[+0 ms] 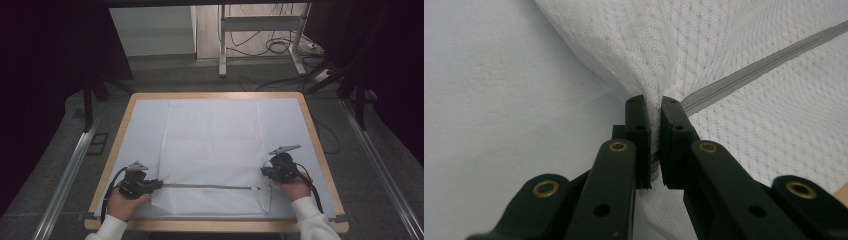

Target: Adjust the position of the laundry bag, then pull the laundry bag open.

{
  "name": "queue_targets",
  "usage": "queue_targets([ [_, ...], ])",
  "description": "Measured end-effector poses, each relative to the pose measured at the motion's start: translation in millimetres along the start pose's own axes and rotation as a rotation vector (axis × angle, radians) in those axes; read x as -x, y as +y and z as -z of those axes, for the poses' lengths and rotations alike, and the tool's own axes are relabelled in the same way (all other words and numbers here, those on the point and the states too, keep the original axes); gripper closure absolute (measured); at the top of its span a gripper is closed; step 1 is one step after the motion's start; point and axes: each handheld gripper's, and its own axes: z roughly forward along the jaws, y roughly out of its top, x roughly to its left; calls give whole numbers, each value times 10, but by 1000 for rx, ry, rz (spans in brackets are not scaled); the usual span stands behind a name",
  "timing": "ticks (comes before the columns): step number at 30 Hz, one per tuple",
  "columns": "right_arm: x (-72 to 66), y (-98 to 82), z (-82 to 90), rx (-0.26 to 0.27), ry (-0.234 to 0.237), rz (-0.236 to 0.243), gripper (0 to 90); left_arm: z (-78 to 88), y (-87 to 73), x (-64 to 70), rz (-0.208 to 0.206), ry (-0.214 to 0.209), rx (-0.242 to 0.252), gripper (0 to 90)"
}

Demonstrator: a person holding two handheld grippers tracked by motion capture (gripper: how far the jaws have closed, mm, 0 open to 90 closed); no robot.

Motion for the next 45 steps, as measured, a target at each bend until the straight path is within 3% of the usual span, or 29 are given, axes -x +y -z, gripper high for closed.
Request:
queue_targets([
  [7, -4, -4, 11, 15, -4, 12, 855, 30, -8, 14, 14, 7, 25, 828],
  [8, -3, -12, 24, 30, -22, 22, 729, 66, -35, 22, 13, 46, 57, 702],
  [9, -3, -12, 24, 30, -22, 22, 729, 66, -35, 22, 13, 46, 57, 605],
  [10, 2, -22, 48, 54, -45, 28, 555, 98, -56, 29, 22, 96, 96, 508],
  [11, 7, -25, 60, 66, -59, 25, 491, 121, -59, 25, 24, 104, 114, 444],
  [14, 47, -22, 117, 115, -79, -9, 378, 125, -34, 34, 10, 94, 136, 322],
  [15, 47, -22, 117, 115, -79, -9, 378, 125, -34, 34, 10, 94, 136, 291],
  [18, 70, -33, 167, 149, -75, -15, 308, 128, 17, 106, -17, 72, 155, 258],
  [27, 115, -76, 259, 204, -46, -14, 276, 177, 187, 267, -34, 50, 180, 257],
  [33, 146, -93, 283, 210, -45, -25, 271, 158, 280, 421, -60, 20, 186, 256],
  [41, 166, -107, 278, 210, -59, -28, 271, 56, 365, 576, -92, 13, 160, 264],
  [45, 154, -109, 274, 210, -55, -19, 271, -5, 457, 723, -115, -12, 154, 266],
])
